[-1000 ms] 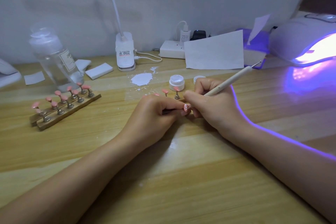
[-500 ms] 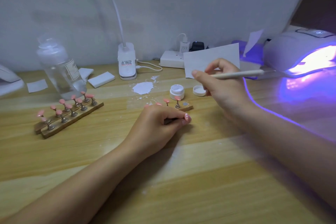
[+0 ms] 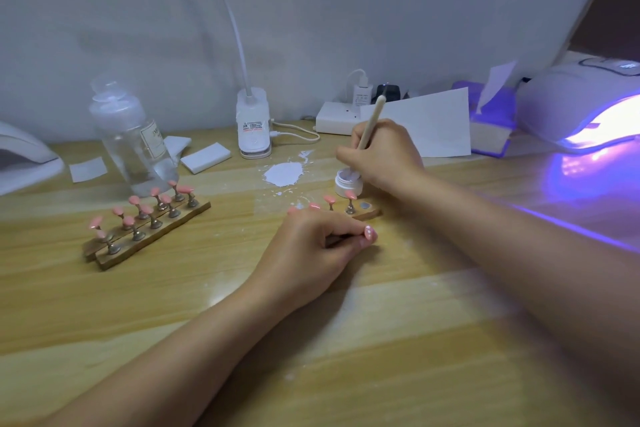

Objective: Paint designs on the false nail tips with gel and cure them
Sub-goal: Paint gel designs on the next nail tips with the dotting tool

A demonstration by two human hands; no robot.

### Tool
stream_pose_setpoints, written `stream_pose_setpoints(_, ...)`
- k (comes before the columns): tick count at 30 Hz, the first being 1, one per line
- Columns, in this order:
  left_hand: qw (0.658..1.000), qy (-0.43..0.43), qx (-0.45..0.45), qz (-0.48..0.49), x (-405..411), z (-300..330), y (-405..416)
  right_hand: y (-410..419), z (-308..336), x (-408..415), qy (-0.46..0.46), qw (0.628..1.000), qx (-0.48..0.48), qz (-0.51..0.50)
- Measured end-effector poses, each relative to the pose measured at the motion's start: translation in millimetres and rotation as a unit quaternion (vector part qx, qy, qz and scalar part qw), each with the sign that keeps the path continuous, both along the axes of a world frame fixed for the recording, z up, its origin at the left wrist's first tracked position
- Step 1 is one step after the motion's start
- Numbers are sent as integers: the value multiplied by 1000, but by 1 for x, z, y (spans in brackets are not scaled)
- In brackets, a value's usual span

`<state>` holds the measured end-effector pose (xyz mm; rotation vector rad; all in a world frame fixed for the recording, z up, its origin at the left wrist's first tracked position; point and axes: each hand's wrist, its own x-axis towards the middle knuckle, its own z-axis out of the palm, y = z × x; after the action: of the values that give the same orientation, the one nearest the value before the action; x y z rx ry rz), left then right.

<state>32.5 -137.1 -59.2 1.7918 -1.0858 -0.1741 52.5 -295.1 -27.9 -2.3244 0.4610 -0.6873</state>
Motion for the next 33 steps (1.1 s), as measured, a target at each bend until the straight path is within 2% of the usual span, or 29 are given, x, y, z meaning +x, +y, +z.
stream_pose_setpoints(4,1000,0,0,8,0,0,0,3,6,-10,-99,991,89,1)
stream_pose_setpoints(8,1000,-2,-5,13,0,0,0,15,8,-47,-193,952,234,53)
stream_pose_setpoints(11,1000,-17,-1,4,0,1,0,26,-2,-80,-188,935,284,104)
stream_pose_setpoints(14,999,-36,0,0,-1,1,0,32,-10,-95,-170,922,328,114)
stream_pose_setpoints(22,996,-85,3,-11,0,4,0,38,-16,-91,-172,925,312,135)
stream_pose_setpoints(33,995,-96,9,-17,-2,6,0,36,-19,-90,-154,932,292,146)
